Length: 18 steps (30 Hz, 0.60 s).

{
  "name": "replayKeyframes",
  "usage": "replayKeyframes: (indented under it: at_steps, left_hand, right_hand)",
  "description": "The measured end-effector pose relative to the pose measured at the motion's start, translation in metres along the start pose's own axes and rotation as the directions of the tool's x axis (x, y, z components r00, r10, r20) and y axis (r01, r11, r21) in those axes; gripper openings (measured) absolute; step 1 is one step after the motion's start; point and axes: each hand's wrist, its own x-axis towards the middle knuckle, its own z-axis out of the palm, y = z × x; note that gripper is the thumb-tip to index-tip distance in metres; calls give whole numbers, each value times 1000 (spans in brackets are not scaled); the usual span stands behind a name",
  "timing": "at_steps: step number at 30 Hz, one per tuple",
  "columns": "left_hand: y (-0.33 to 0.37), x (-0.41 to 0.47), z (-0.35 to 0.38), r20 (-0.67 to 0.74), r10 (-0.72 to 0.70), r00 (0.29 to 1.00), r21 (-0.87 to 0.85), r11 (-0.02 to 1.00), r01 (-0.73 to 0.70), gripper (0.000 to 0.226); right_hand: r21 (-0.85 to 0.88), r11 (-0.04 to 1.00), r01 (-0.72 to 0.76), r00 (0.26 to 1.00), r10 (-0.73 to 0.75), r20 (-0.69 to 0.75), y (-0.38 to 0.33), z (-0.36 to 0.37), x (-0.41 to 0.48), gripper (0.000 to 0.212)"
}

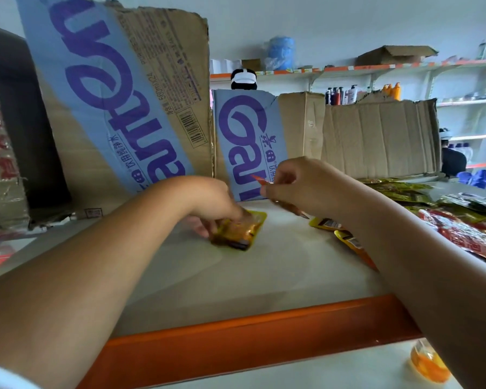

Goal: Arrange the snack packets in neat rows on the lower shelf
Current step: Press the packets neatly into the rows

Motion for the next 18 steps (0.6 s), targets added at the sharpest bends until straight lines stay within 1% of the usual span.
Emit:
replayKeyframes:
  at_steps: [1, 3, 6, 8, 9, 11, 12, 14, 15, 16, 18]
  left_hand:
    - [1, 2, 1, 43, 0, 999, -109, 994, 4, 28]
    - [-2, 5, -2, 76, -12, 997, -238, 971, 30, 28]
    - [-13, 7, -11, 69, -72, 995, -328, 940, 91, 28]
    - [-18, 6, -18, 56, -109, 993, -353, 928, 121, 28]
    - [-20, 5, -21, 51, -120, 991, -346, 929, 130, 29]
    - [-21, 4, -20, 52, -138, 989, -290, 946, 147, 33]
    - [-21, 4, -18, 61, -147, 987, -221, 963, 157, 37]
    - [-19, 2, -11, 78, -179, 981, -14, 984, 180, 47]
    - [-16, 0, -7, 60, -177, 982, 82, 982, 172, 52]
    - [-13, -2, -4, 14, -140, 990, 168, 976, 136, 56]
    - [-4, -11, -2, -75, 28, 997, 305, 952, -4, 55]
  right_hand:
    - [80, 997, 14, 999, -18, 47, -1, 0, 1, 34]
    - [264, 964, 15, 982, -65, 179, 1, 3, 0, 31]
    - [491, 871, -2, 943, -161, 290, 7, 4, 0, 20]
    - [553, 833, -12, 913, -216, 345, 6, 6, 0, 22]
    - [534, 845, 0, 904, -228, 362, 5, 9, 2, 25]
    - [403, 914, 50, 910, -208, 358, 3, 12, 3, 31]
    - [332, 941, 71, 925, -187, 331, 1, 13, 5, 31]
    - [208, 974, 87, 951, -144, 275, -2, 12, 3, 28]
    - [120, 987, 106, 952, -136, 273, -3, 10, 0, 25]
    - [17, 992, 125, 941, -124, 316, -7, 7, -4, 24]
    - [-184, 968, 170, 888, -70, 454, -15, 7, -9, 27]
